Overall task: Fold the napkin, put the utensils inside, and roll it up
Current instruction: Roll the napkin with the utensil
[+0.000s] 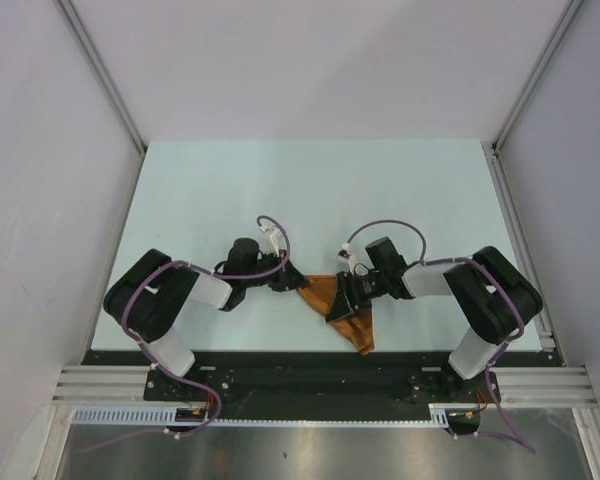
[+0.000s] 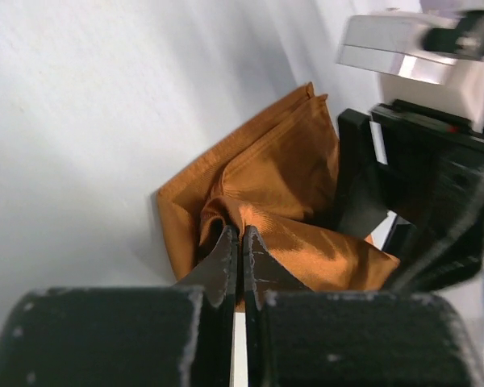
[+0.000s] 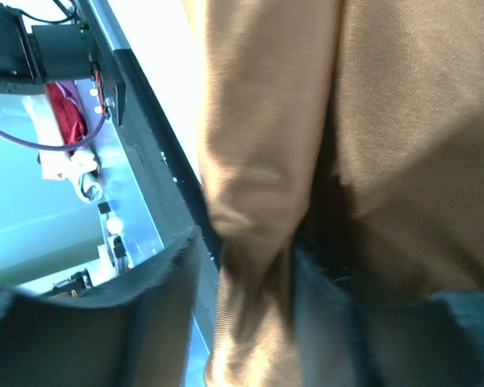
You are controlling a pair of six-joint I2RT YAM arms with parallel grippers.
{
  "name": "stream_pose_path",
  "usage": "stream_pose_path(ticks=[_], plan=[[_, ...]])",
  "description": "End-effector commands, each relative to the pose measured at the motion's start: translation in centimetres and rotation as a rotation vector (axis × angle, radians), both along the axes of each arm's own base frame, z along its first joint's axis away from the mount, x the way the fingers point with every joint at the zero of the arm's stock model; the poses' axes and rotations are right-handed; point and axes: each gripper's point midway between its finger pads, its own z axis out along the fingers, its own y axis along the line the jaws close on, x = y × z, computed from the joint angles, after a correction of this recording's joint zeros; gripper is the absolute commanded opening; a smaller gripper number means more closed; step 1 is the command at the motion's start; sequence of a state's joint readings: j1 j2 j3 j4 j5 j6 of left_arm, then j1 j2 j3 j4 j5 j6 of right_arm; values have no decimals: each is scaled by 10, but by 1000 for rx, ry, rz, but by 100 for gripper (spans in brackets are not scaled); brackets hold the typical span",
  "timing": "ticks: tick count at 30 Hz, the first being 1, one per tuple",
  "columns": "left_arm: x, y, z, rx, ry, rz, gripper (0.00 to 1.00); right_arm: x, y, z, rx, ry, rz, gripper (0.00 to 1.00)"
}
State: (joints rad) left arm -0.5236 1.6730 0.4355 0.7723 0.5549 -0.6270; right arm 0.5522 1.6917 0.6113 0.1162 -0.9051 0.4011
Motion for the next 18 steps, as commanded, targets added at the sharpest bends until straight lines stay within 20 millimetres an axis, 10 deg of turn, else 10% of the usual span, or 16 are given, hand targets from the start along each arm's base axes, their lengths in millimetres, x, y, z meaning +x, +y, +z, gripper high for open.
stream_pose_path(ticks=[1,11,18], plan=[[5,-2,-13,100,19,-45,0,12,-16,-5,-153,-65,-82,60],[3,-4,-24,144,63,-91,0,38,-41,53,-445,-476,-231,73],[3,-7,-25,157,79,-100,0,11,-9,68,-521,-766,-146,75]])
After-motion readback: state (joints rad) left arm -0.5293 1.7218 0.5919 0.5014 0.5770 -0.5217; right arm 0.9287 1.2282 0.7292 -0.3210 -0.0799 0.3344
